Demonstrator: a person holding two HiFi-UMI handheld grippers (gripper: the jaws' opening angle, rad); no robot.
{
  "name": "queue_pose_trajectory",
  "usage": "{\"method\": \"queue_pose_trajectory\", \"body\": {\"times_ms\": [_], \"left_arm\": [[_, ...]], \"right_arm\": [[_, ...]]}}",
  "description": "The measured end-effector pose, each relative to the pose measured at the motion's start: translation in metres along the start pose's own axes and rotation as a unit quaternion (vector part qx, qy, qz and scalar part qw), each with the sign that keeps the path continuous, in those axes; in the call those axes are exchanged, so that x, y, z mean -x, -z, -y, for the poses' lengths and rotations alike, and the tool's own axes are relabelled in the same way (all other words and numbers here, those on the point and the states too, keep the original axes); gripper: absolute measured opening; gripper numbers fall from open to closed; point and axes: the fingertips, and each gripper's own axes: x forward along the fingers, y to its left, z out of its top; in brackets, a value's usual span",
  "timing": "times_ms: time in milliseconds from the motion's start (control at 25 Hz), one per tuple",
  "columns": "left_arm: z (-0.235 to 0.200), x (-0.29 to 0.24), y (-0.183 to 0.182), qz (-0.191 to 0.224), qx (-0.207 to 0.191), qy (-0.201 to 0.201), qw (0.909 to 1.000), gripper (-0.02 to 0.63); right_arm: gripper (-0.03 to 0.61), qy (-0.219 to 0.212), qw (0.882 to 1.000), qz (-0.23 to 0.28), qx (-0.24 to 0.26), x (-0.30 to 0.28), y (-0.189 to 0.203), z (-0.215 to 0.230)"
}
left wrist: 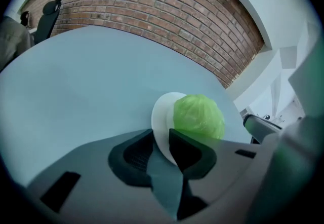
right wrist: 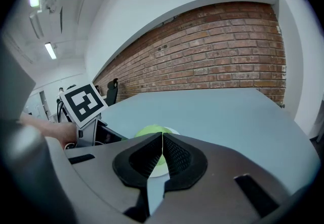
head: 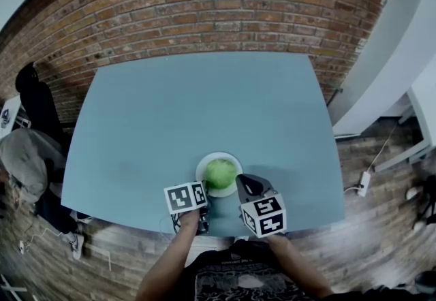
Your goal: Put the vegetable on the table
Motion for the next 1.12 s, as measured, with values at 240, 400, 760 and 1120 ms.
{"method": "queue_pose_trajectory", "body": {"times_ms": [240, 400, 760, 1120], "left_arm": [[-0.003, 0.003, -0.004, 0.012, -0.057, -0.034, 0.9977, 0.089], [-0.003, 0.013, -0.017, 0.056, -0.109, -0.052, 0.9911, 0.089], [0.036, 0.047, -0.036, 0.122, -0.136, 0.041, 0.9824, 0.089], [0.061, 0.092, -0.045, 0.174, -0.17, 0.048, 0.9688, 0.0]], "right_arm": [[0.009, 0.0, 1.0, -0.01, -0.001, 0.0, 0.003, -0.003], [0.009, 0.001, 1.0, -0.009, -0.002, 0.0, 0.002, -0.007], [0.009, -0.013, 1.0, 0.019, 0.008, 0.009, -0.011, -0.021], [0.009, -0.007, 0.999, 0.045, 0.014, 0.027, -0.036, -0.036]]}}
